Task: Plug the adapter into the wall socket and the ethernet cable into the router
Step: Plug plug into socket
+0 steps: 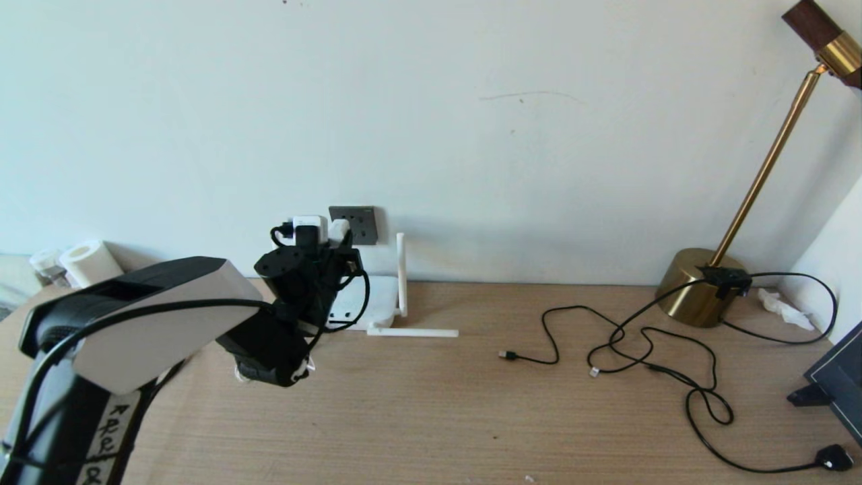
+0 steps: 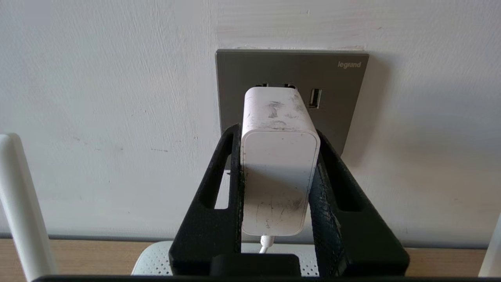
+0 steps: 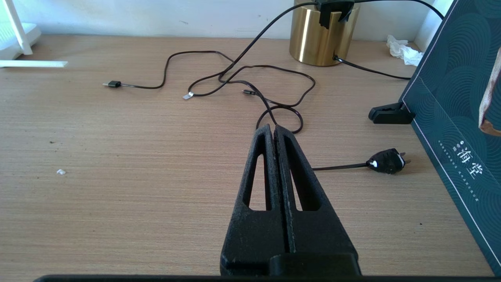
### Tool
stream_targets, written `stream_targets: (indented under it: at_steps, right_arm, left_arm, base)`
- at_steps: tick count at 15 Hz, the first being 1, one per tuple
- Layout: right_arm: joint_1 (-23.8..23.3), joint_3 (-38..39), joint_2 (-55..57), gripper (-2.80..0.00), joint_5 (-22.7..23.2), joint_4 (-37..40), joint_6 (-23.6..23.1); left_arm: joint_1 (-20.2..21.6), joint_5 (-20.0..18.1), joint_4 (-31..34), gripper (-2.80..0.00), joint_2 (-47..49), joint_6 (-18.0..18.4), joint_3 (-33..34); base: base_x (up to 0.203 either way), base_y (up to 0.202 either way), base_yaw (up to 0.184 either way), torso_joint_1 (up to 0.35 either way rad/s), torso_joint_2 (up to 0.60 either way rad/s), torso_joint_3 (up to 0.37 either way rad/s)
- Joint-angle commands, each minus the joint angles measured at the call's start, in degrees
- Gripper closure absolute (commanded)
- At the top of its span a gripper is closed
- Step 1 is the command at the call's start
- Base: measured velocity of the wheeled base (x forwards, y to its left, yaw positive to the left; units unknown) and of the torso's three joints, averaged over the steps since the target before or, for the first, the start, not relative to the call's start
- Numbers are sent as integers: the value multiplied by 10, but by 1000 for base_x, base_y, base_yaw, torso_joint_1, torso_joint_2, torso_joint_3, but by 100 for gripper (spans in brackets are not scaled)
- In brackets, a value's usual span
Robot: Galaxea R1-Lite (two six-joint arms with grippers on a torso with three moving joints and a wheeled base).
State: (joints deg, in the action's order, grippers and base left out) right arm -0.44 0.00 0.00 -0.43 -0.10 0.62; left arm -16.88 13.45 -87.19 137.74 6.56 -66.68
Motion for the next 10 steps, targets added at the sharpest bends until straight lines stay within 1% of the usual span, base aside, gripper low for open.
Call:
stream_targets:
  at_steps: [1, 10]
  right_arm:
    - [0, 0, 1, 0, 0, -1, 0]
    - [0, 0, 1, 0, 0, -1, 0]
  left_arm:
    - [0, 1, -5, 0, 8, 0, -8]
    - [-5, 8, -5, 0, 16, -1, -13]
  base:
    - [0, 0, 0, 0, 0, 0]
    - [0, 0, 0, 0, 0, 0]
